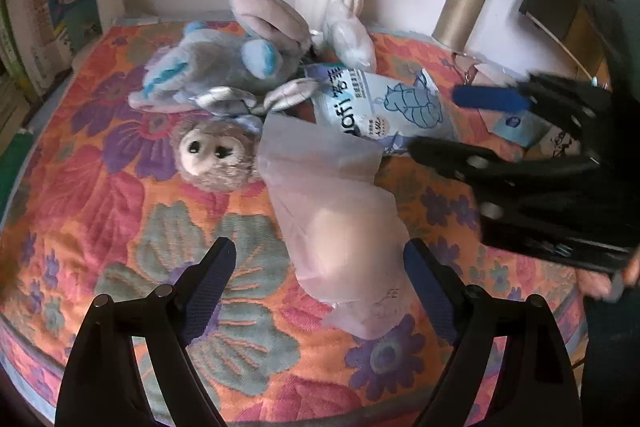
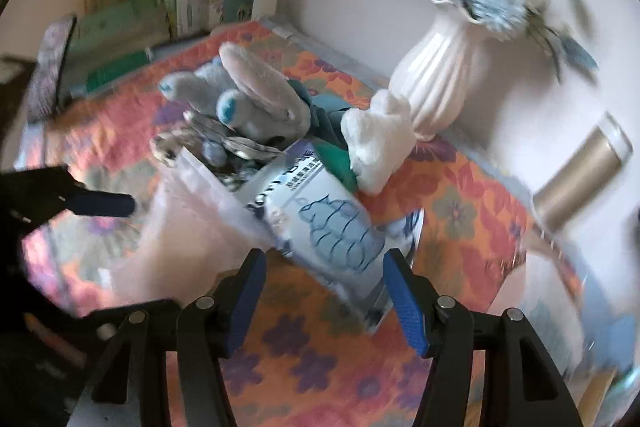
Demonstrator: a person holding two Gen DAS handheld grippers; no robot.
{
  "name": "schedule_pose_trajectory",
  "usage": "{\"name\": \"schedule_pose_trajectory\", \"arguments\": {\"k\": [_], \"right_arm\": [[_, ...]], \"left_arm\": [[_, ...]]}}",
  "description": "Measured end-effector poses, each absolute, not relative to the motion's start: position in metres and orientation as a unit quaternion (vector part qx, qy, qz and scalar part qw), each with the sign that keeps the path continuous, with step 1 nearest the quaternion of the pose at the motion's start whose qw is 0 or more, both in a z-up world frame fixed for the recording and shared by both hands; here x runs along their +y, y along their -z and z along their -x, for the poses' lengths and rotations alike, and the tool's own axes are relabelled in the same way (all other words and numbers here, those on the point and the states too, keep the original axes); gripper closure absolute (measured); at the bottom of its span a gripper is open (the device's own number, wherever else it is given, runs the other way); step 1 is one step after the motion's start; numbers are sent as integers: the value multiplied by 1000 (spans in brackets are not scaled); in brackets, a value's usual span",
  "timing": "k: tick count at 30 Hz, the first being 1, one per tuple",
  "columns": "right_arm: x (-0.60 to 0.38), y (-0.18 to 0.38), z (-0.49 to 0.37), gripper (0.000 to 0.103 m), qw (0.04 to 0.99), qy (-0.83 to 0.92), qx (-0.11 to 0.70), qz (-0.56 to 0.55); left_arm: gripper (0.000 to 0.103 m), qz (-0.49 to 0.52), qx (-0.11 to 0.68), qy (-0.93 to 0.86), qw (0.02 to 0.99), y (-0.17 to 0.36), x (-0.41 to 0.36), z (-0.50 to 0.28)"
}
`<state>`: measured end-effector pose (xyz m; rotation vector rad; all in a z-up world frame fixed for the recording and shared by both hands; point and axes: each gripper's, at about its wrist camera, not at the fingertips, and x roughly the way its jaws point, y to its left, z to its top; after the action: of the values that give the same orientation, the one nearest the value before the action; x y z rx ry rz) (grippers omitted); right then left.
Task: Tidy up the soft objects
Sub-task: 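Grasp the white translucent pouch on the bedspread with the left gripper, then grasp the blue-white Dofi wipes pack with the right gripper while the left holds the pouch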
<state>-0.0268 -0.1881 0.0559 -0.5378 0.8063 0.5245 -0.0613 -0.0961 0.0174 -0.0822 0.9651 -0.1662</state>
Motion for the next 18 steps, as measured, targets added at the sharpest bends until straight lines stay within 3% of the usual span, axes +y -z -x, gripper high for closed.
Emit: {"name": "schedule_pose_trajectory", "arguments": {"k": [5,14,16,18], "right_arm": [[-180,-36,4,32,836,-256,377,307],[-180,-28,-15,33,840,-252,394,274],[-179,-28,-10,46,845,-232,399,269],[-180,-30,-3,52,847,-212,411,262]], "left_arm": [[18,48,468,107,876,-19,-103,60],[19,33,467,116,876,-6,-116,63],[41,30,462,108,880,-7,-115,66],[53,34,460,114,880,-9,-106,70]]}}
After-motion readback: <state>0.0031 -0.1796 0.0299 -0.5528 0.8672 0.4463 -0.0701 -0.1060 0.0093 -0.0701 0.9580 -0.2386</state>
